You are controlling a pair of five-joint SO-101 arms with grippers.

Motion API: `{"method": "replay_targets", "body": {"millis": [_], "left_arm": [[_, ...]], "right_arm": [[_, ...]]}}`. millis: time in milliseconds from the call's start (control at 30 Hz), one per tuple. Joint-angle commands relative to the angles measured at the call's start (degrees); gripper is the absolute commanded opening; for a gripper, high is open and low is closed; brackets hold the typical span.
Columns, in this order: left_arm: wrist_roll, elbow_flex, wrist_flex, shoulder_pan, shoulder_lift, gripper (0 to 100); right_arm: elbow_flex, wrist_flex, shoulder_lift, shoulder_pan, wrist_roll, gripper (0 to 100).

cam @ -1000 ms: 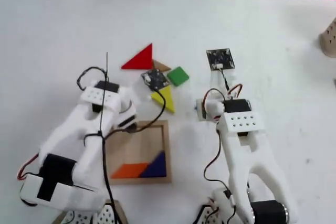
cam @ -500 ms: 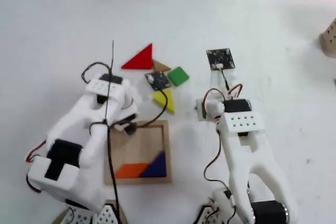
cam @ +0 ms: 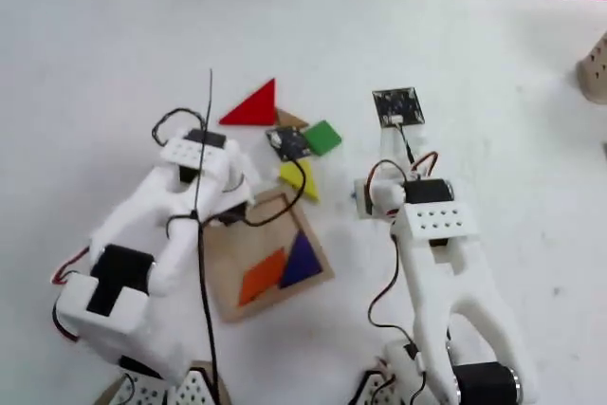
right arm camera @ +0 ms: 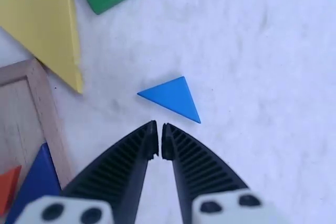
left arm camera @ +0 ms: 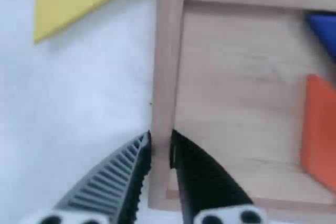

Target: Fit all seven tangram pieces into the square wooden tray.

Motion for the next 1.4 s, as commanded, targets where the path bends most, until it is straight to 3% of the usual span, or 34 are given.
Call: {"method": "replay_targets", "body": {"millis": [0,233,567,700,833,1000,1233,1367], "left_arm": [[-0.26,-3.34,-2.37,-0.22,0.40,2],[0.18,-6.24,-6.59,1.10,0.48,2],[0.35,-6.24,-9.67,10.07,0.31,3],[1.05,-6.51,-7.56,11.74,-0.13,12],[6.07,-10.73,-2.37,12.26,-0.13,20],[13.01,-20.75,6.51,11.74,-0.13,17],[35.78,-29.80,21.01,6.64,-0.13,16],[46.15,-29.54,24.09,0.40,-0.22,16]], "right_arm": [[-0.44,-0.92,-1.89,0.57,0.18,1.8],[-0.44,-0.92,-1.89,0.57,0.18,1.8],[-0.44,-1.01,-1.89,0.57,0.18,1.8],[-0.44,-1.01,-1.89,0.57,0.18,1.8],[-0.53,-1.01,-1.89,0.48,0.18,1.8],[-0.53,-1.01,-1.89,0.40,0.18,1.8],[-0.53,-1.01,-1.89,-1.01,1.93,1.9],[0.18,-0.84,-1.80,-4.62,3.25,9.1]]}}
